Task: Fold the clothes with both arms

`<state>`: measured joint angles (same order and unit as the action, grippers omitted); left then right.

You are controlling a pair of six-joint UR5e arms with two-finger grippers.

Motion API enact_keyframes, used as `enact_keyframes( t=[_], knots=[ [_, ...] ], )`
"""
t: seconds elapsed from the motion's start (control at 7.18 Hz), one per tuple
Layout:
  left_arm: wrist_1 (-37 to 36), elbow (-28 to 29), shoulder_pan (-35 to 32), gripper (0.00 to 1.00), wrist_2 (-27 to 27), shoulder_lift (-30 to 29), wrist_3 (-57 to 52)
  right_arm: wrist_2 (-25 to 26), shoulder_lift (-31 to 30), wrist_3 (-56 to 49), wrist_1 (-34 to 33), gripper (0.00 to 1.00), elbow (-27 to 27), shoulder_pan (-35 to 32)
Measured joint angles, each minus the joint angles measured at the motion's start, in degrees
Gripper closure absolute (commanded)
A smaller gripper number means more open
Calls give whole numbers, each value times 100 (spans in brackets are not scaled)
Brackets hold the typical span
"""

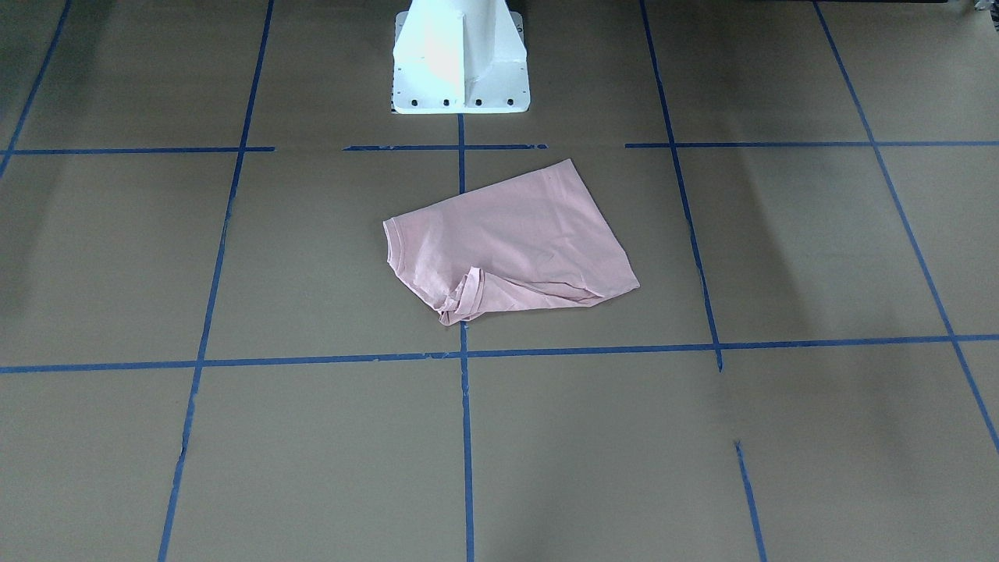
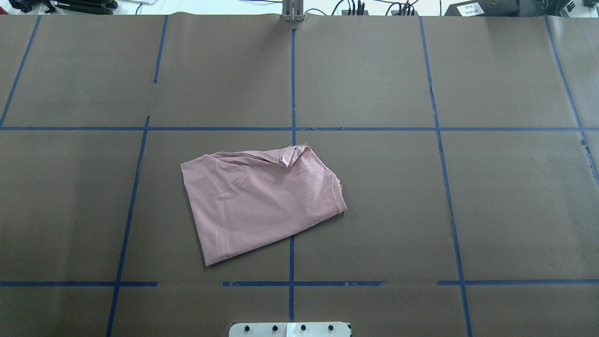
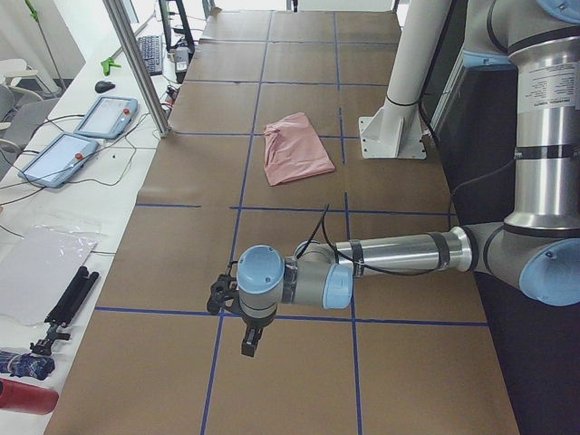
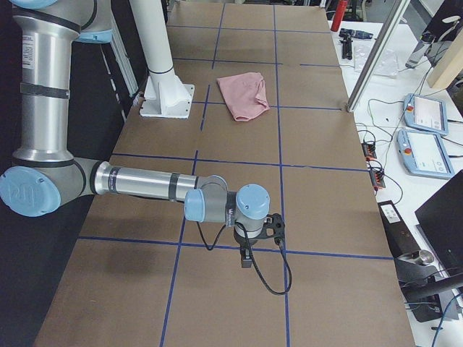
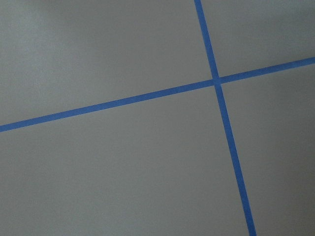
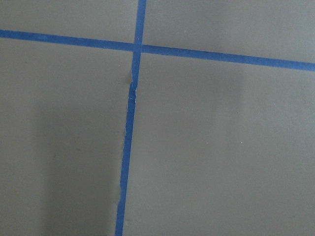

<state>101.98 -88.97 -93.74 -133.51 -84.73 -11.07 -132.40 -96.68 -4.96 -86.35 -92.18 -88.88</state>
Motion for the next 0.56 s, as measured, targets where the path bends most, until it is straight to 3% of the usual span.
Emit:
enact_keyframes(
  t=[0.56],
  knots=[
    [22,-46,10,0,8,-8,5,16,0,12,4,0,-1,-1]
  ],
)
